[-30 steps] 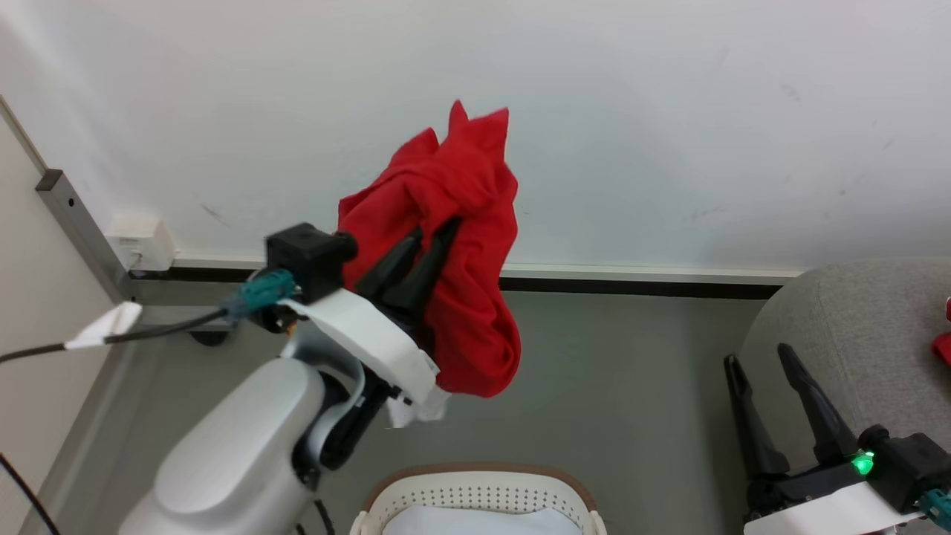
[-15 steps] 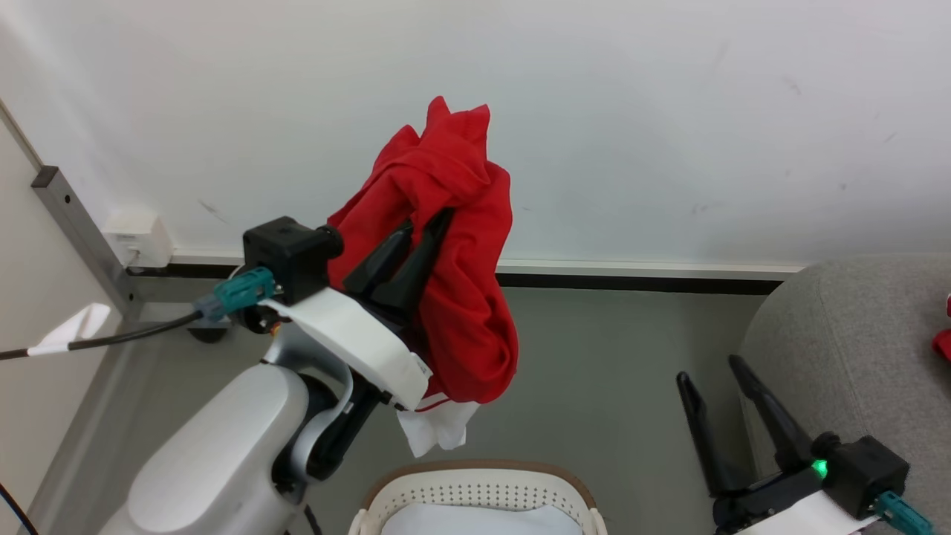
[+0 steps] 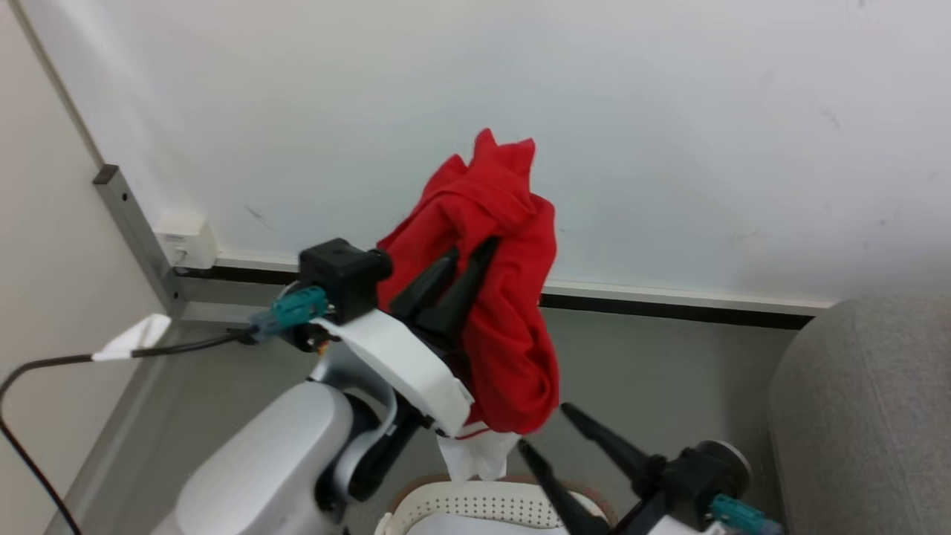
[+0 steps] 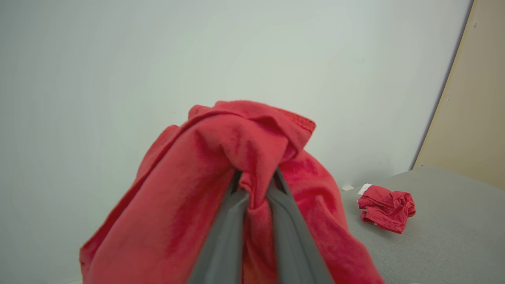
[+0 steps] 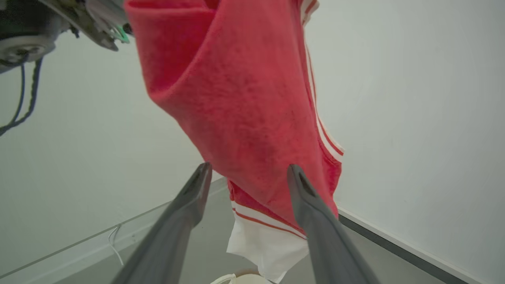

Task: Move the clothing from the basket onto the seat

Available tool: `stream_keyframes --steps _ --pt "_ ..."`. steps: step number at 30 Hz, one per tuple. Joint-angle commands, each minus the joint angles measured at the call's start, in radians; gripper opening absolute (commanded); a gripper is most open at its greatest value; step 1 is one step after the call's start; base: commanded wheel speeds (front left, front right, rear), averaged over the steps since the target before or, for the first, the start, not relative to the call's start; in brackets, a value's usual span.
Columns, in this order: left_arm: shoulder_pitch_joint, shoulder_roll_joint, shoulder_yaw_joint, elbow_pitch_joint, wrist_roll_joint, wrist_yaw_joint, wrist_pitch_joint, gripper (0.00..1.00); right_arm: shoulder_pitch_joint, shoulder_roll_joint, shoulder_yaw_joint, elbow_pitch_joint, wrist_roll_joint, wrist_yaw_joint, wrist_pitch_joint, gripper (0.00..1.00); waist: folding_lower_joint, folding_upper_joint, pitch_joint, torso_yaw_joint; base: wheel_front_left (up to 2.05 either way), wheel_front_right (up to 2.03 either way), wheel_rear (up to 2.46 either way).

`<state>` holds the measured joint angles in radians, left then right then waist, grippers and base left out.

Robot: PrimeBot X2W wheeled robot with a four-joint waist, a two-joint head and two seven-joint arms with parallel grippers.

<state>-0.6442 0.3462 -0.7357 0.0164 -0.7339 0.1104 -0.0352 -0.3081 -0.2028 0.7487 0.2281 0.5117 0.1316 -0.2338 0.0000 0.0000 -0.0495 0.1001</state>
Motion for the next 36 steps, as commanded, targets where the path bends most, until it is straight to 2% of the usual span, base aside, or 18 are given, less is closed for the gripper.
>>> stream_keyframes --steps 1,6,13,22,23,24,36 --pt "0.007 -0.011 -0.006 0.002 -0.01 -0.005 0.003 0.0 -0.023 0.005 0.025 0.025 0.014 -0.002 0.005 1.0 0.0 0.0 -0.008 0.016 0.0 0.0 0.0" --pt "-0.005 -0.045 -0.036 0.019 -0.009 -0.017 0.007 0.0 -0.091 0.047 0.061 0.131 0.038 -0.002 -0.016 1.0 0.0 0.0 -0.021 0.054 0.0 0.0 0.0" --pt "0.018 -0.077 -0.075 0.031 -0.02 -0.03 0.017 0.0 -0.175 0.09 0.046 0.232 0.04 -0.002 -0.032 1.0 0.0 0.0 -0.035 0.096 0.0 0.0 0.0" --pt "0.04 -0.101 -0.119 0.054 -0.024 -0.039 0.021 0.0 -0.209 0.117 -0.005 0.227 0.031 -0.002 -0.032 1.0 0.0 0.0 -0.05 0.137 0.0 0.0 0.0" --pt "0.042 -0.1 -0.118 0.057 -0.025 -0.038 0.019 0.0 -0.204 0.117 -0.005 0.222 0.033 -0.002 -0.032 0.05 0.0 0.0 -0.051 0.14 0.0 0.0 0.0" --pt "0.043 -0.099 -0.118 0.059 -0.025 -0.038 0.017 0.0 -0.2 0.114 -0.002 0.217 0.03 -0.002 -0.032 0.0 0.0 0.0 -0.052 0.142 0.0 0.0 0.0" --pt "0.052 -0.067 -0.1 0.076 -0.033 -0.032 0.01 0.0 -0.146 0.082 0.004 0.147 0.049 -0.002 -0.032 0.0 0.0 0.0 -0.058 0.126 0.0 0.0 0.0"
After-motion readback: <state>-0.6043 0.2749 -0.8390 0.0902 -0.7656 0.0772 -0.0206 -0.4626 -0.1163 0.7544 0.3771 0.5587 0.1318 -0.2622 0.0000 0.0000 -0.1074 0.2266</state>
